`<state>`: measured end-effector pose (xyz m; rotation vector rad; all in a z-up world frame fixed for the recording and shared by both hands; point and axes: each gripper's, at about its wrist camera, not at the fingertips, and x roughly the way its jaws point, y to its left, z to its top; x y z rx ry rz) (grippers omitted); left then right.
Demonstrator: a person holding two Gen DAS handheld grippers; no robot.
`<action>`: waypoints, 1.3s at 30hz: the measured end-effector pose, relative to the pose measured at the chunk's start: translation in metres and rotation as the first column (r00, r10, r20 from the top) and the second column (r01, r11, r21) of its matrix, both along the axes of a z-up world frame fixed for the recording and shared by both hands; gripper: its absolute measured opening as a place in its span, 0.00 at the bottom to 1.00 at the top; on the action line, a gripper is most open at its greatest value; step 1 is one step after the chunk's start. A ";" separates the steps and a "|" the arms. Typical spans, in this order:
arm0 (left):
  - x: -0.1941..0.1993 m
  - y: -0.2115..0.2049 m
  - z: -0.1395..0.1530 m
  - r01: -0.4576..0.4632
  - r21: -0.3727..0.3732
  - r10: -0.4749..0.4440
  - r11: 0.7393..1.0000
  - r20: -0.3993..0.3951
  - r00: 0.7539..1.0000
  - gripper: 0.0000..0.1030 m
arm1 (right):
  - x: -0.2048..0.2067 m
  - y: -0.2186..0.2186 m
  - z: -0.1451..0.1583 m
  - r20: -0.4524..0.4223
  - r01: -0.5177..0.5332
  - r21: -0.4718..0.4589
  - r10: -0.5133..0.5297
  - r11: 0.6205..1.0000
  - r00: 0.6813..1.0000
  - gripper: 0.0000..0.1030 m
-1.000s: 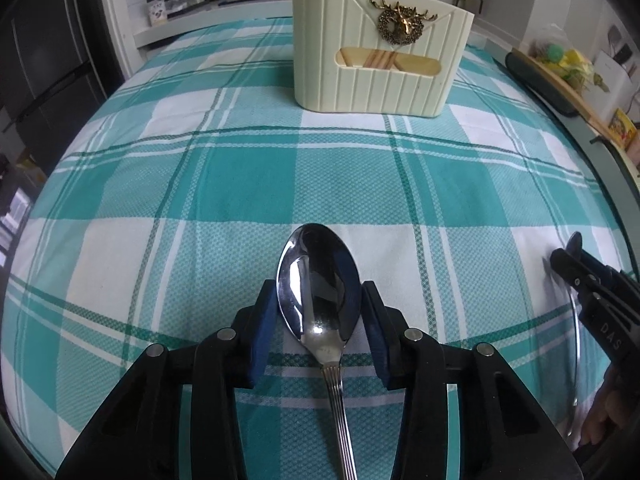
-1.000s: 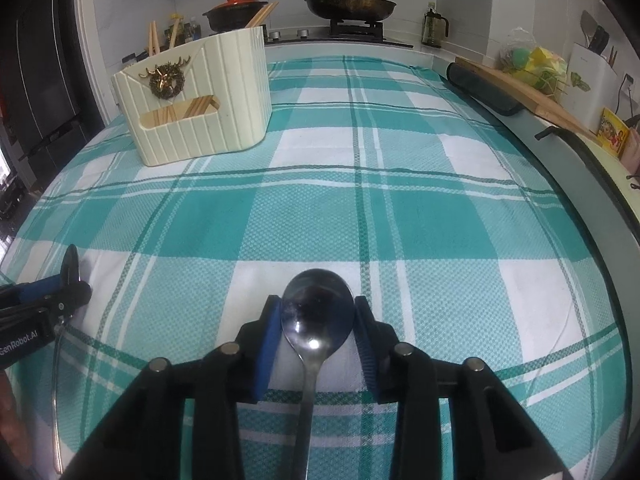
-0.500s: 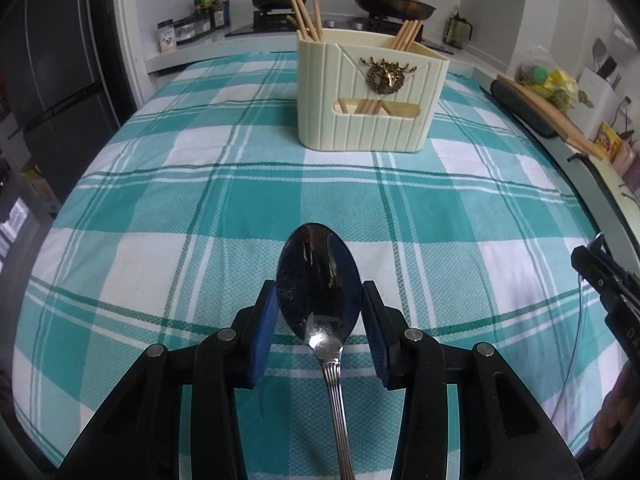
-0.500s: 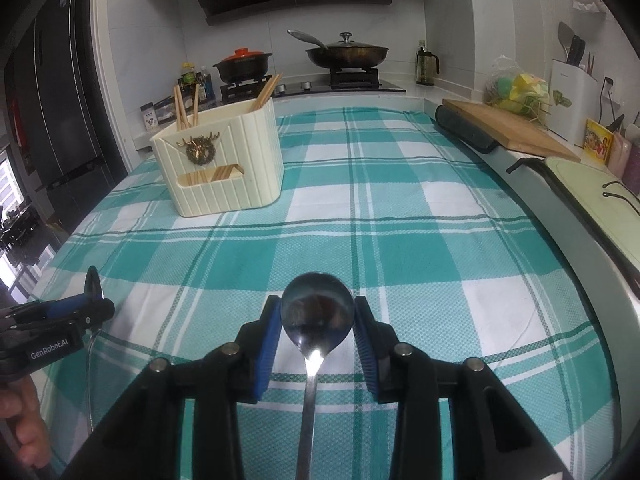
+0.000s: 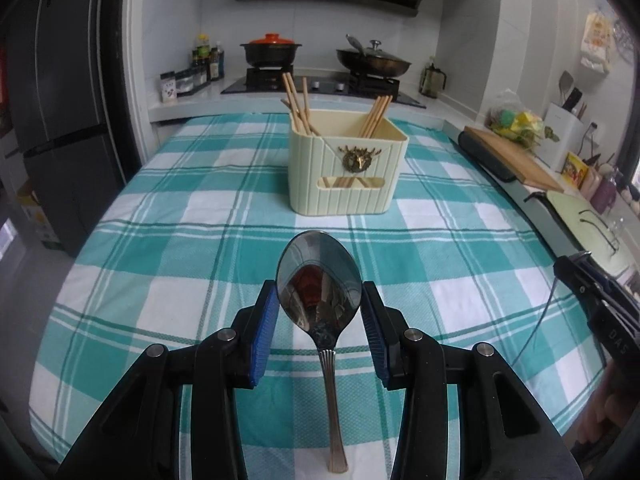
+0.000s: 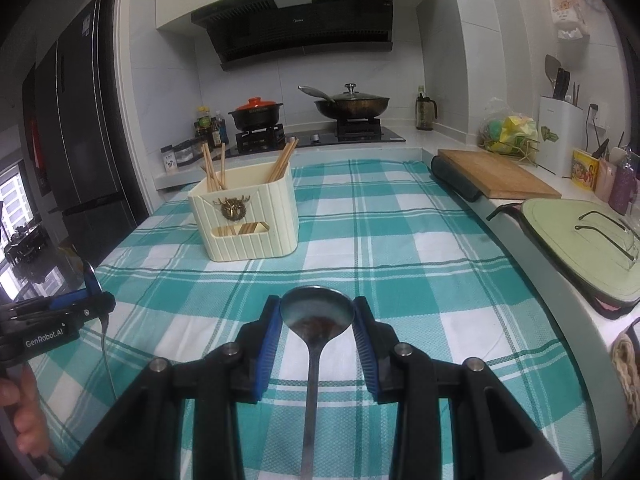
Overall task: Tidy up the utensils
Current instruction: 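Lift both spoons upright and carry them over the cream holder, then lower the spoons into the cream holder and open both tools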
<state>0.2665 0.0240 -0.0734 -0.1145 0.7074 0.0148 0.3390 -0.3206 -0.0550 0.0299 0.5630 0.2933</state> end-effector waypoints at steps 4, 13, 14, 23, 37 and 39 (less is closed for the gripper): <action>-0.003 0.003 0.014 0.000 -0.008 0.000 1.000 0.038 0.999 0.41 | -0.001 0.000 0.011 0.033 0.001 0.007 -0.001 1.000 0.999 0.35; 0.001 0.007 0.029 0.010 -0.021 -0.009 1.000 0.069 0.998 0.41 | 0.007 0.006 0.030 0.077 -0.012 0.014 0.011 1.000 0.997 0.35; 0.002 0.008 0.031 0.014 -0.023 -0.012 1.000 0.071 0.997 0.41 | 0.008 0.007 0.032 0.080 -0.014 0.012 0.013 1.000 0.997 0.35; 0.015 0.019 0.056 0.045 -0.042 -0.041 0.998 0.083 0.996 0.41 | 0.016 0.017 0.053 0.114 -0.047 0.002 0.046 0.999 0.992 0.35; 0.117 0.033 0.178 0.057 0.027 -0.062 0.998 0.236 0.970 0.41 | 0.114 0.063 0.146 0.195 -0.159 0.004 0.155 0.987 0.969 0.35; 0.142 0.035 0.187 0.046 0.028 -0.051 0.999 0.247 0.968 0.41 | 0.137 0.074 0.160 0.212 -0.169 0.018 0.161 0.985 0.964 0.35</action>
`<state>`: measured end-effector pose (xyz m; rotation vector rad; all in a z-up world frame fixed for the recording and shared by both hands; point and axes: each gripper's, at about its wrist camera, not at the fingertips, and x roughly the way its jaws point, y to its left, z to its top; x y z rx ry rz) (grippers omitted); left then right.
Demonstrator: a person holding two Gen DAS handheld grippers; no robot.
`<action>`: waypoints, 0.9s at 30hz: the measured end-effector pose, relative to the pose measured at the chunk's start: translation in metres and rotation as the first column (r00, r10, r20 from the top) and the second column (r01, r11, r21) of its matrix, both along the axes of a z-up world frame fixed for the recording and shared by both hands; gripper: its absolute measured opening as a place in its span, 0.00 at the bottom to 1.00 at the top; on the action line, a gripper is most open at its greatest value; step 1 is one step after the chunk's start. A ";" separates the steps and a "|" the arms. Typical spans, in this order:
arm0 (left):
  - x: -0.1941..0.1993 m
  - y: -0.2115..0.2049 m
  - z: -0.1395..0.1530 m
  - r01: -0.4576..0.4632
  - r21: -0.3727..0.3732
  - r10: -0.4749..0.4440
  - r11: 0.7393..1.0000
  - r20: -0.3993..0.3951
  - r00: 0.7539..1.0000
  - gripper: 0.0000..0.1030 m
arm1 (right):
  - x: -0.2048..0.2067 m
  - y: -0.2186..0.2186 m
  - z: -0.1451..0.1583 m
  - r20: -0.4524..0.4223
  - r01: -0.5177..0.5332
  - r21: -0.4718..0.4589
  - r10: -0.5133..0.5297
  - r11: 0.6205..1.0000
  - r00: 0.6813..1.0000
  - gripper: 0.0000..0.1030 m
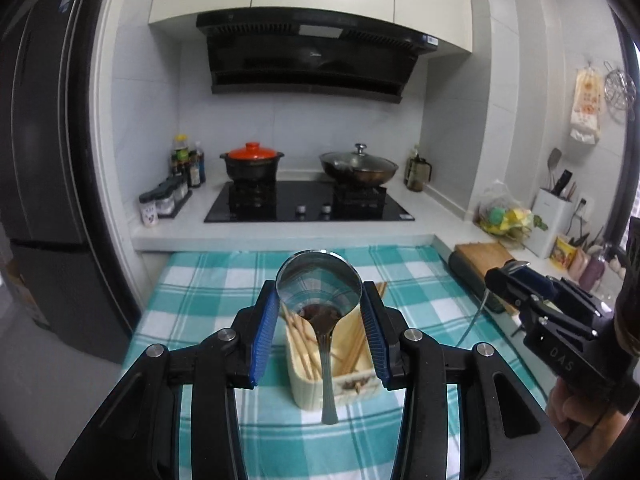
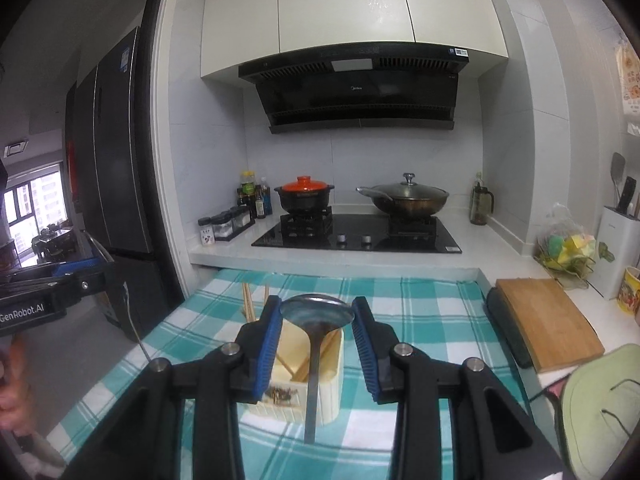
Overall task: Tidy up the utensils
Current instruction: 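Lower the spoons into the cream holder and open both tools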
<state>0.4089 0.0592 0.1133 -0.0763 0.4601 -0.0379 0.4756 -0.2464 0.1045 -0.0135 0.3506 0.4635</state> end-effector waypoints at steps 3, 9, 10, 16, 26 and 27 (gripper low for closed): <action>0.038 0.003 0.000 -0.015 -0.013 0.015 1.000 -0.003 1.000 0.41 | 0.038 0.016 0.010 -0.008 -0.020 0.037 0.021 0.999 1.000 0.35; 0.098 0.006 -0.047 -0.027 -0.053 0.021 0.998 -0.119 0.993 0.41 | 0.107 0.045 -0.023 -0.145 -0.039 0.064 0.048 0.997 0.988 0.35; 0.105 0.007 -0.059 -0.030 -0.054 0.022 0.998 -0.142 0.990 0.41 | 0.117 0.049 -0.034 -0.178 -0.041 0.061 0.052 0.997 0.983 0.35; 0.139 0.008 -0.120 -0.045 -0.052 0.030 0.998 -0.256 0.966 0.41 | 0.159 0.074 -0.104 -0.357 -0.050 0.012 0.052 0.999 0.933 0.35; 0.099 0.010 -0.095 -0.080 0.059 0.086 0.995 -0.110 0.990 0.80 | 0.185 0.074 -0.116 -0.415 -0.017 -0.002 0.014 1.000 0.910 0.52; 0.085 0.009 -0.086 -0.092 0.080 0.098 0.992 -0.073 0.993 0.88 | 0.177 0.068 -0.105 -0.388 -0.009 0.010 0.012 1.000 0.922 0.56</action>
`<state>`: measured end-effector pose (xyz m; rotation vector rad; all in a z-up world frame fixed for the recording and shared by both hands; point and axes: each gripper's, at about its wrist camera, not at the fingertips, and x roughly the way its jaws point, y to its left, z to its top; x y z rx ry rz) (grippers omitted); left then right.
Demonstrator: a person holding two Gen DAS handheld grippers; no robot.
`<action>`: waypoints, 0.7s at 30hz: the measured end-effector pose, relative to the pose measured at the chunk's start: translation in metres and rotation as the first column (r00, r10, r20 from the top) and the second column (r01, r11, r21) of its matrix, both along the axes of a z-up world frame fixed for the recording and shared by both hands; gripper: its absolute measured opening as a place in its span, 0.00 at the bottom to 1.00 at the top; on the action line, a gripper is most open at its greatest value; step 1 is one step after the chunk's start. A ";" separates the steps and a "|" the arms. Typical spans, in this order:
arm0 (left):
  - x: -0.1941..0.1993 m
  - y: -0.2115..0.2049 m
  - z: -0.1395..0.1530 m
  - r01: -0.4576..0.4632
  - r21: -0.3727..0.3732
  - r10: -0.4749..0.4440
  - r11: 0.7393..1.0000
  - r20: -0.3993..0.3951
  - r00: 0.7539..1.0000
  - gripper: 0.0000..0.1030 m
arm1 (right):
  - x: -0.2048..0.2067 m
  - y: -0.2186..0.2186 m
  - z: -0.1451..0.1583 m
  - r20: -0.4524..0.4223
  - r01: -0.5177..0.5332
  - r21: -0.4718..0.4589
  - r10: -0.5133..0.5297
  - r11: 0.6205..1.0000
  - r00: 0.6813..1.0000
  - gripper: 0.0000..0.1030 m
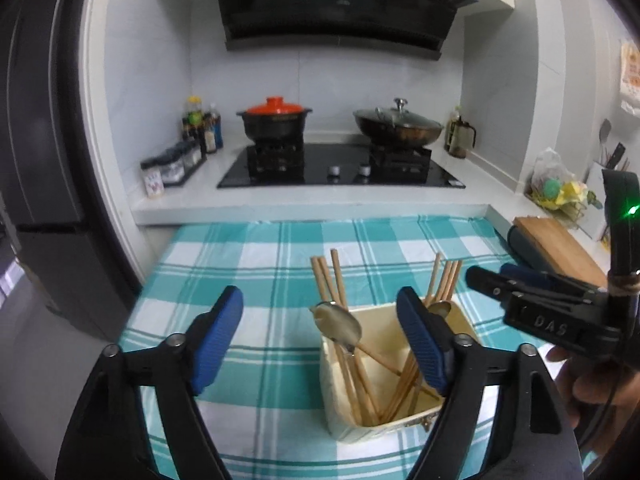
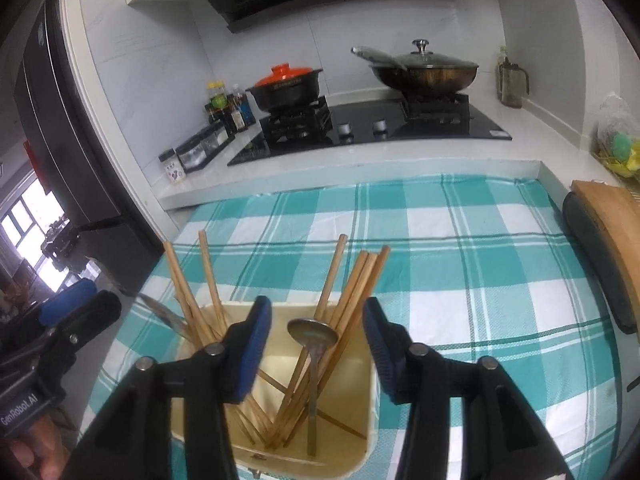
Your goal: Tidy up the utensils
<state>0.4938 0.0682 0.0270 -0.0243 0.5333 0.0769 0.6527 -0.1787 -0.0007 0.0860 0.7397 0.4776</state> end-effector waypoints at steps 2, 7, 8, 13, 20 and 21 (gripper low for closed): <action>-0.029 -0.005 0.015 -0.024 0.032 0.022 0.999 0.056 0.998 1.00 | -0.019 -0.013 0.022 0.062 0.019 0.002 -0.019 1.000 0.998 0.60; -0.098 -0.026 0.028 -0.066 0.083 0.057 0.994 0.108 0.992 1.00 | -0.091 -0.042 0.065 0.198 0.080 -0.092 -0.061 0.992 0.978 0.81; -0.113 -0.030 0.028 -0.082 0.078 0.072 0.994 0.116 0.991 1.00 | -0.110 -0.047 0.071 0.226 0.093 -0.109 -0.066 0.990 0.972 0.82; -0.184 -0.050 0.028 -0.150 0.071 0.137 0.986 0.163 0.977 1.00 | -0.192 -0.066 0.087 0.310 0.101 -0.122 -0.059 0.987 0.949 0.84; -0.232 -0.058 0.029 -0.117 0.091 0.110 0.989 0.075 0.991 1.00 | -0.271 -0.080 0.080 0.333 0.151 -0.127 -0.101 0.980 0.937 1.00; -0.235 -0.057 0.028 -0.114 0.087 0.109 0.990 0.061 0.992 1.00 | -0.279 -0.079 0.078 0.330 0.148 -0.140 -0.095 0.979 0.939 1.00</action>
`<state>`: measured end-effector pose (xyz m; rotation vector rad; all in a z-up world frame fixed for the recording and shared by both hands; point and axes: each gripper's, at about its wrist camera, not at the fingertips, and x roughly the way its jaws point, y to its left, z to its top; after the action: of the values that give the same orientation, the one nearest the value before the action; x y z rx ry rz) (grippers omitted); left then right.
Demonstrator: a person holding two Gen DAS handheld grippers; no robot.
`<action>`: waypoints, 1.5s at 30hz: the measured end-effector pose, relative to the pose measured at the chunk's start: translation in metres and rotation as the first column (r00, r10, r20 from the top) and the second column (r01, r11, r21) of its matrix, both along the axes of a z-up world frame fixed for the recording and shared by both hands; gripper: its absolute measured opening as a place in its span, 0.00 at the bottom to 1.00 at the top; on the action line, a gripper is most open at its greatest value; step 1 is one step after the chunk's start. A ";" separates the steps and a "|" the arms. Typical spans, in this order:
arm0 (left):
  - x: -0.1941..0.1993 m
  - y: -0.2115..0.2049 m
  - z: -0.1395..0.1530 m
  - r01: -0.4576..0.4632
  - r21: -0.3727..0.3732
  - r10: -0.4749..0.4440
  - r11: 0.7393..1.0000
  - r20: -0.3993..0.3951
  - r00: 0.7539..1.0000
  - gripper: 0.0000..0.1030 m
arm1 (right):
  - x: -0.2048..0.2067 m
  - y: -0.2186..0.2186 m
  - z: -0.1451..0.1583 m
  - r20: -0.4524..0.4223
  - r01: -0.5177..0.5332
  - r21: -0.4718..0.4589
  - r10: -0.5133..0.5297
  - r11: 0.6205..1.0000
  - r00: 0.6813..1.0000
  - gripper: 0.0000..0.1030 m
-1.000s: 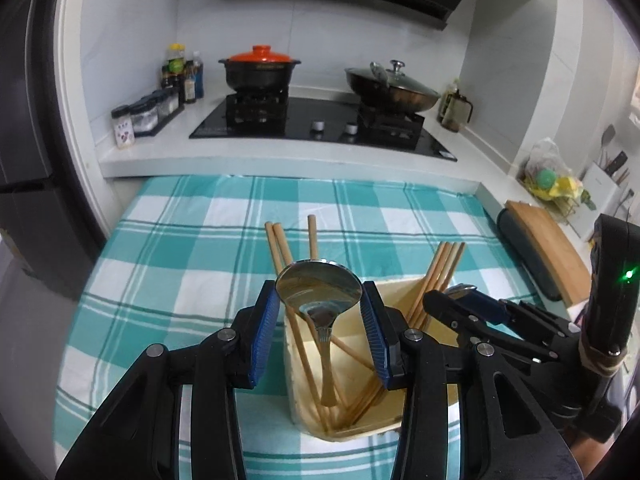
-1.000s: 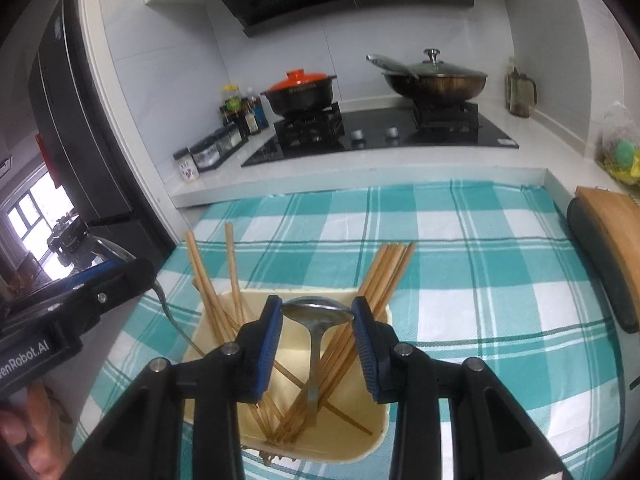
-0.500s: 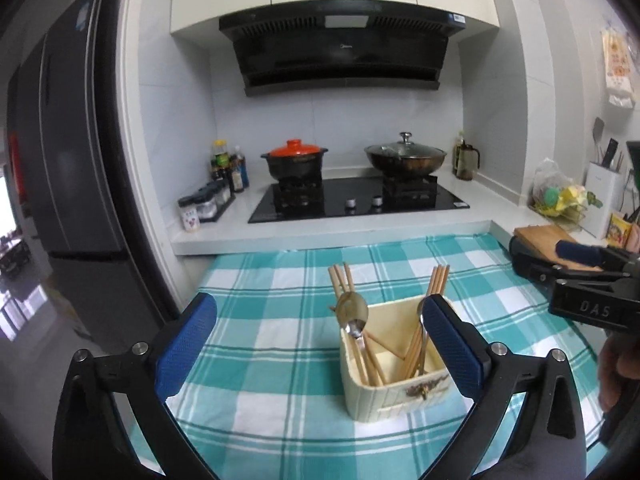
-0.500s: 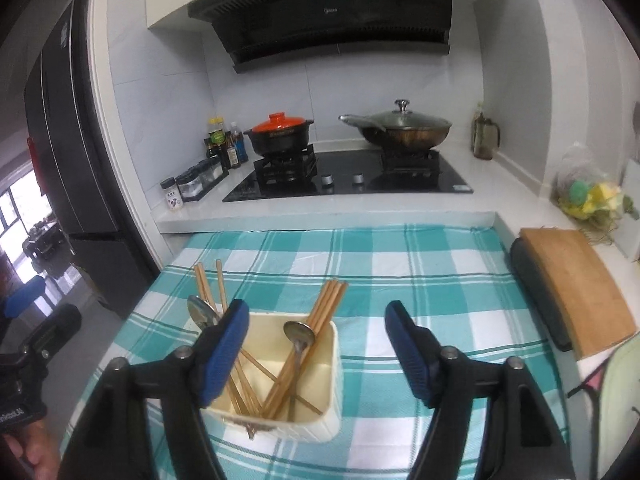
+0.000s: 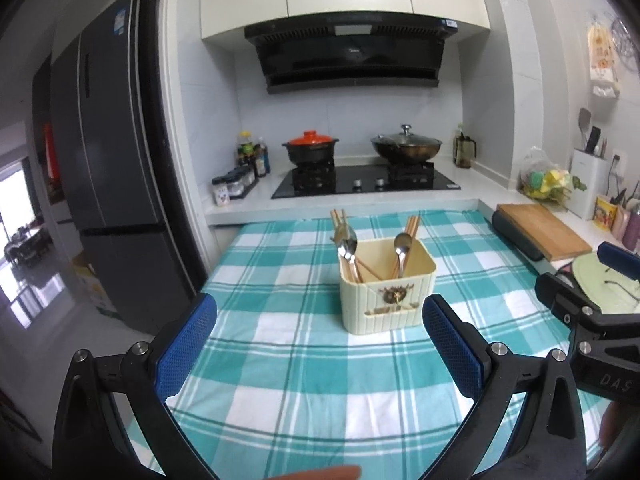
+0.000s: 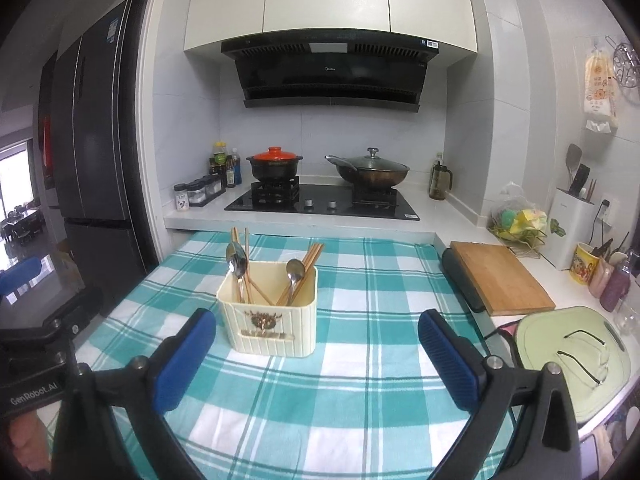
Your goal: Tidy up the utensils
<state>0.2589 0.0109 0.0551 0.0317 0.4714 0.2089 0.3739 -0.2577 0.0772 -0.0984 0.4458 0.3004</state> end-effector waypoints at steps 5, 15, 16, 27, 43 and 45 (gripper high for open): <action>-0.016 -0.001 -0.001 0.032 -0.028 -0.033 0.999 -0.033 0.999 1.00 | -0.033 0.000 0.003 0.005 -0.015 -0.003 0.015 1.000 1.000 1.00; -0.034 -0.005 0.003 0.027 -0.022 -0.028 0.999 -0.038 0.999 1.00 | -0.066 0.000 0.009 0.026 -0.046 -0.007 0.046 0.999 0.999 1.00; -0.035 -0.005 0.004 0.028 -0.025 -0.029 0.999 -0.040 0.999 1.00 | -0.068 -0.001 0.009 0.026 -0.044 -0.007 0.044 0.999 0.999 1.00; -0.038 0.003 0.004 0.010 -0.043 -0.012 0.999 -0.045 0.999 1.00 | -0.074 -0.001 0.009 0.030 -0.041 -0.011 0.041 0.999 0.999 1.00; -0.037 0.009 0.004 -0.004 -0.051 0.001 0.999 -0.045 0.999 1.00 | -0.079 0.005 0.009 0.027 -0.057 -0.022 0.058 0.998 0.998 1.00; -0.037 0.009 0.004 -0.003 -0.052 0.000 0.999 -0.046 0.999 1.00 | -0.078 0.006 0.010 0.027 -0.057 -0.023 0.058 0.998 0.998 1.00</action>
<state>0.2218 0.0202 0.0590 -0.0144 0.5221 0.1977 0.2955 -0.2520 0.0873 -0.1371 0.4191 0.3502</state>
